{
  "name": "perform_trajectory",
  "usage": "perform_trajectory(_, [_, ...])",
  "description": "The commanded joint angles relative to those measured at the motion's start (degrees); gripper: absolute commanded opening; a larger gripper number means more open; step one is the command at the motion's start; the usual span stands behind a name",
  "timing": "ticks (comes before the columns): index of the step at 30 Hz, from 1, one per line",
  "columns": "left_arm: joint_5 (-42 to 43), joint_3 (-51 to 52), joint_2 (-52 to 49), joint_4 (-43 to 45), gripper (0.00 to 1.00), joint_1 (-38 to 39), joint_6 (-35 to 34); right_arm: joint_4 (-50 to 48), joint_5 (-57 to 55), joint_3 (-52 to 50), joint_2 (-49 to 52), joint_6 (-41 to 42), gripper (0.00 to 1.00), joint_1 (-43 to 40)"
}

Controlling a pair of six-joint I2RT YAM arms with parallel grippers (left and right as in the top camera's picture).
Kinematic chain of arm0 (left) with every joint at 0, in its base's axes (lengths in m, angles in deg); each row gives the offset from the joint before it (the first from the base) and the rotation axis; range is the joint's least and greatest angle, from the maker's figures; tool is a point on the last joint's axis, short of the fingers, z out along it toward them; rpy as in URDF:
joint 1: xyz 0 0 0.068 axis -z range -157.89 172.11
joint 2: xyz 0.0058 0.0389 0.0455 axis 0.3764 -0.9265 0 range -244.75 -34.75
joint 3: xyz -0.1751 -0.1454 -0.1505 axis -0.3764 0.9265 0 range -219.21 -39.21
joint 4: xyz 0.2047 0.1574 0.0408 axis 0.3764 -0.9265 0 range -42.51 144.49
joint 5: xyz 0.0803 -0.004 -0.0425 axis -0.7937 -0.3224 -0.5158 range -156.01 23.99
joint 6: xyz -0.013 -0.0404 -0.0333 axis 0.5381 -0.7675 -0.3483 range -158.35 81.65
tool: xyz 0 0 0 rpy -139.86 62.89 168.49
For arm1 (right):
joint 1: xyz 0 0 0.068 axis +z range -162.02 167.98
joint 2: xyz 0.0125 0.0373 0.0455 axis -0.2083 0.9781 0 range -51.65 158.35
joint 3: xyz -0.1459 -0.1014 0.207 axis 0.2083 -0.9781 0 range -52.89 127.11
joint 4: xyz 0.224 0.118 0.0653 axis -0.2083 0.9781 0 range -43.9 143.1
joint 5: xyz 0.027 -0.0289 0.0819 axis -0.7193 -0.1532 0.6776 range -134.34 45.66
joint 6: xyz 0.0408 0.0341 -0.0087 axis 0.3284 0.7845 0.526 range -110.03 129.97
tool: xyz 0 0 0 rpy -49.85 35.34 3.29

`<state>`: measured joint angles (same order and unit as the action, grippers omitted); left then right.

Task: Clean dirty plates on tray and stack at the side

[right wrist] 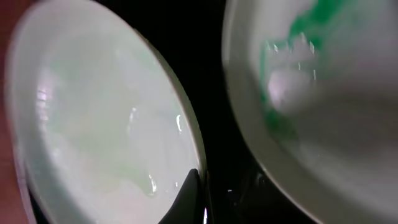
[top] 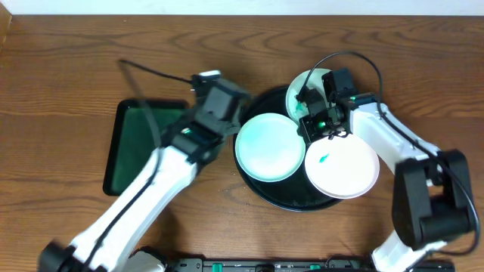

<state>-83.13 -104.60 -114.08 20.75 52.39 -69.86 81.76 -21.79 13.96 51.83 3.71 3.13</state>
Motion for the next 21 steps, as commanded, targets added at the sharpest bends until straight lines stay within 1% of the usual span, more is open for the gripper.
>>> perform_trajectory(1, [-1.6,-0.3,3.8,-2.5,0.07,-3.5,-0.5,-0.3,-2.6,-0.1,-5.8,0.4,0.01,2.6])
perform_trajectory(7, [-1.5,-0.3,9.1,-9.1,0.07,-12.1,-0.5,-1.0,-24.3,-0.1,-14.6,2.3,0.01,9.1])
perform_trajectory(10, [-1.3,-0.3,10.1,-13.0,0.07,-16.7,-0.5,-2.8,-36.1,-0.1,-18.8,1.6,0.01,12.5])
perform_trajectory(15, [-0.9,-0.3,10.1,-17.9,0.07,-23.5,-0.1,-6.2,-50.4,-0.1,-24.1,-8.4,0.01,18.0])
perform_trajectory(19, [4.3,-0.3,10.1,-18.3,0.07,-26.9,4.1,-9.2,-59.5,-0.1,-26.2,-18.6,0.01,21.7])
perform_trajectory(21, [4.8,-0.3,10.1,-18.4,0.07,-27.8,4.1,-10.8,-62.6,-0.1,-26.4,-23.2,0.01,23.2])
